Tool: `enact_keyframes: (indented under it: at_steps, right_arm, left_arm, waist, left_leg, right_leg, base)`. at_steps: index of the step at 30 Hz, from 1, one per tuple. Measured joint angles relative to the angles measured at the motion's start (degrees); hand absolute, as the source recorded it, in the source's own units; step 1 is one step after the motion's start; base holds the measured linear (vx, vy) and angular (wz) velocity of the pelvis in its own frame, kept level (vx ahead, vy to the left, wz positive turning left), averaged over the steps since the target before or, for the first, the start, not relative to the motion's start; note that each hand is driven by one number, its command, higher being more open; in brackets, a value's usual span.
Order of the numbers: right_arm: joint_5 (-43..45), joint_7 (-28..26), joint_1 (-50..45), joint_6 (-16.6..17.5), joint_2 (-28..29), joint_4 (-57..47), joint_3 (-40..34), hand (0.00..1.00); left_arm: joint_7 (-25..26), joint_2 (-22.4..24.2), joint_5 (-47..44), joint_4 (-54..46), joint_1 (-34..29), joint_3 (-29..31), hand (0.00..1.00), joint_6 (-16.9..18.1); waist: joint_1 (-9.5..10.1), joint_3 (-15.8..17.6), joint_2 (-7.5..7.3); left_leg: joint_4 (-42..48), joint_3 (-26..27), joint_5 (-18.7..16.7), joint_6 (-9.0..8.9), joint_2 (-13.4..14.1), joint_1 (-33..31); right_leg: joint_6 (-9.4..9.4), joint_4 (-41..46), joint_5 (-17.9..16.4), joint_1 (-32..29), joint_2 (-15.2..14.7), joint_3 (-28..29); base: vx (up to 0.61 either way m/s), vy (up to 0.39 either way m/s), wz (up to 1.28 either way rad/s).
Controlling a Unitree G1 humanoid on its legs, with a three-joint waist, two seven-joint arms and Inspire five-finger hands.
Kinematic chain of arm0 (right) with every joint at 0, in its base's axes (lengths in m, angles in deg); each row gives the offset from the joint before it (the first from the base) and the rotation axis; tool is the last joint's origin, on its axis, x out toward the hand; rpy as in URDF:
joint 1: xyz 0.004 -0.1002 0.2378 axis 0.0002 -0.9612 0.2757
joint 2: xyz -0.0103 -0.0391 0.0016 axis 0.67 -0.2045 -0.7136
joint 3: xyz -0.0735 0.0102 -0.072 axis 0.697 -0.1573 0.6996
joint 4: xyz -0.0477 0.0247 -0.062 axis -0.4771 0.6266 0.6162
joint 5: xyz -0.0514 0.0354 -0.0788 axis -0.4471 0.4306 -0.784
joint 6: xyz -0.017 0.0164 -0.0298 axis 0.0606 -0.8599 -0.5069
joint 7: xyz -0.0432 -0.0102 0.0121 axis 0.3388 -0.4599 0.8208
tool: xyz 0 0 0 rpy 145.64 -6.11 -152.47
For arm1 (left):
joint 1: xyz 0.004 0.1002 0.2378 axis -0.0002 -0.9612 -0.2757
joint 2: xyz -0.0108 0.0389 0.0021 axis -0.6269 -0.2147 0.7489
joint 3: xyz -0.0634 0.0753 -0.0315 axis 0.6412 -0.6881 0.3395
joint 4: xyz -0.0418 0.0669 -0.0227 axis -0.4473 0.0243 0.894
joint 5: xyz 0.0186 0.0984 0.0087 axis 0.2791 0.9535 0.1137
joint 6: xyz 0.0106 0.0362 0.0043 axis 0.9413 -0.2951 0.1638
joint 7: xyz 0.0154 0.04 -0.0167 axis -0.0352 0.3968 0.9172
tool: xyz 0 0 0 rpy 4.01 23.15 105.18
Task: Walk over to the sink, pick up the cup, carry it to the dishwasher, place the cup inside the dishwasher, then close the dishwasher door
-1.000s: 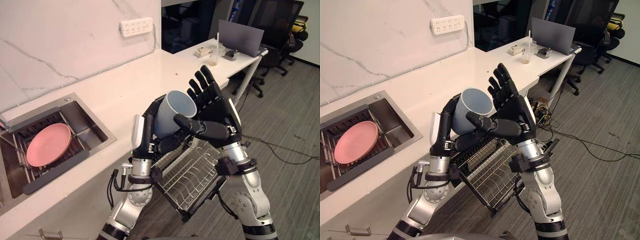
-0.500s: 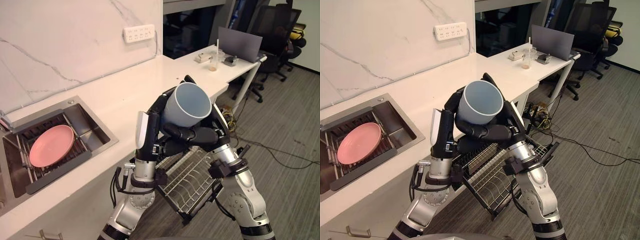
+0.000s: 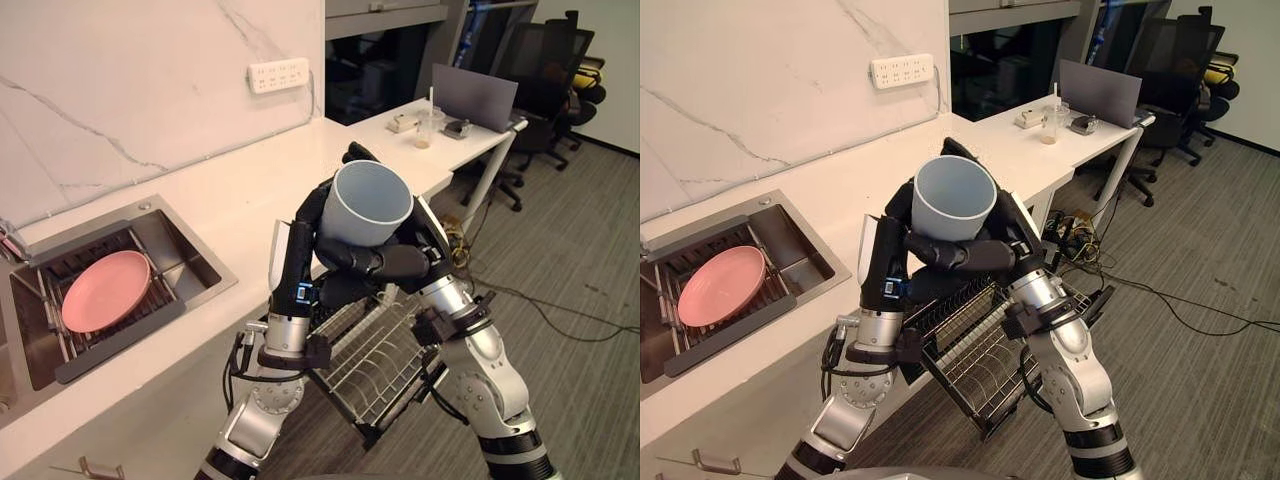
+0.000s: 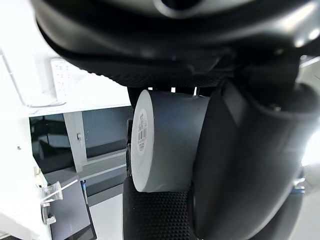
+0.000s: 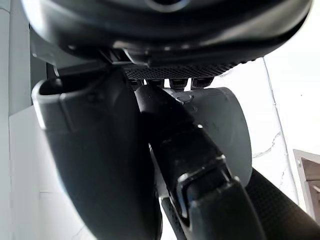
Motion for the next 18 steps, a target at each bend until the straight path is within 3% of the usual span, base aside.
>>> enact_keyframes:
  at_steps: [8,9,18]
  right_arm:
    - [-3.05,0.93,0.14,-1.0,-0.47,1.51,-0.62,0.0]
    - [-3.05,0.93,0.14,-1.03,-0.47,1.65,-0.58,0.0]
    - [-2.34,1.49,-0.23,-1.04,1.04,2.91,-1.1,0.0]
  left_arm:
    - [0.02,-0.34,-2.51,1.93,-0.53,-1.22,0.0,0.15]
    - [0.03,-0.54,-2.61,2.02,-0.53,-1.22,1.0,0.14]
    - [-0.03,-2.65,-0.71,2.19,-3.01,-1.44,1.0,0.36]
  waist:
    - [-0.04,-0.29,-0.6]
    - [-0.04,-0.28,-0.61]
    - [-0.24,-0.21,-0.68]
  left_leg:
    - [0.01,-0.3,0.09,0.04,-0.04,-0.38]
    - [0.01,-0.35,0.1,0.03,-0.05,-0.41]
    - [0.01,-0.85,0.17,0.03,-0.17,-0.36]
  right_leg:
    - [0.03,0.0,0.02,-0.06,-0.01,-0.21]
    - [0.03,0.0,0.02,-0.06,0.01,-0.21]
    - [0.1,0.69,-0.4,-0.08,-0.06,-0.44]
  base:
    - [0.0,0.0,0.0]
    - [0.0,0.0,0.0]
    - [0.0,0.0,0.02]
